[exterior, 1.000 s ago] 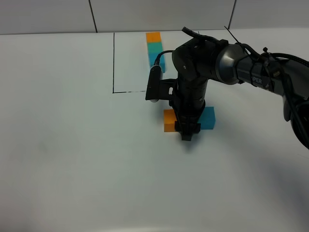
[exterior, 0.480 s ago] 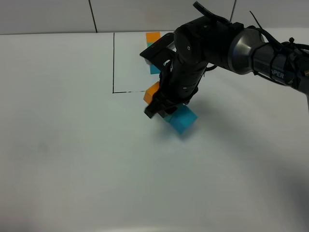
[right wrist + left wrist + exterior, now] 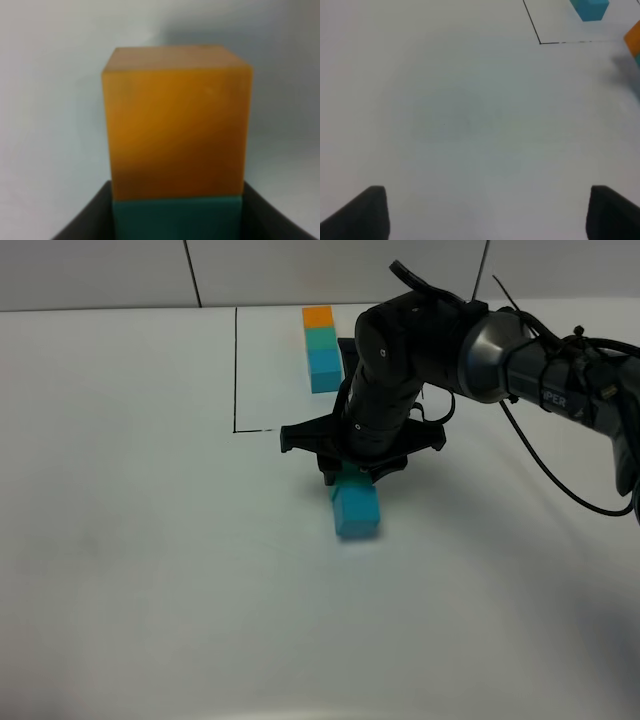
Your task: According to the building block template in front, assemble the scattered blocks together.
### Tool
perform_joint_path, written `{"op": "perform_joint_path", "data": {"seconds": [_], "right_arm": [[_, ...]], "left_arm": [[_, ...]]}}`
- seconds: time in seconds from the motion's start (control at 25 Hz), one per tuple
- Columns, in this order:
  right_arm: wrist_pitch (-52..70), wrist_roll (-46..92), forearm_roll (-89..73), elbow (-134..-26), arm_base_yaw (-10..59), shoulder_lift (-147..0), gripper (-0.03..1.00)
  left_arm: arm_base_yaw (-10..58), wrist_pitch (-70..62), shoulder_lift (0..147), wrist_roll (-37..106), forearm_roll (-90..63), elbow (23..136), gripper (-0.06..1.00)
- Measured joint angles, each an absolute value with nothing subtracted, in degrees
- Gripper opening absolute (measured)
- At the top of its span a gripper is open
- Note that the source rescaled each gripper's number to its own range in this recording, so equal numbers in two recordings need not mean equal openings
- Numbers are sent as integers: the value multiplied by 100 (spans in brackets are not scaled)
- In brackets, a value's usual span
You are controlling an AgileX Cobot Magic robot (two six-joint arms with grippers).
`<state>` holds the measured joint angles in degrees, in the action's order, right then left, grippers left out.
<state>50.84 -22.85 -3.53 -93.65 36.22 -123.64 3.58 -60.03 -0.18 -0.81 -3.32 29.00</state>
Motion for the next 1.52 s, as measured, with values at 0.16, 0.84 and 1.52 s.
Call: {"op": "perform_joint_path", "data": {"seconds": [0.16,0.84,1.52], "right_arm": [[5156,-2456,-347,-9365,3622,-12544,2],[5199,-2878,-150,-9365,3622,-12745,4],[5603,-1448,-102,-8962,3040,-11533,100]], "left_arm": [[358,-6003,-18,-81,-332,2900,73],[358,-6003,-18,-74,-332,2900,73],[358,-6003,-18,-74,-332,2900,73]]}}
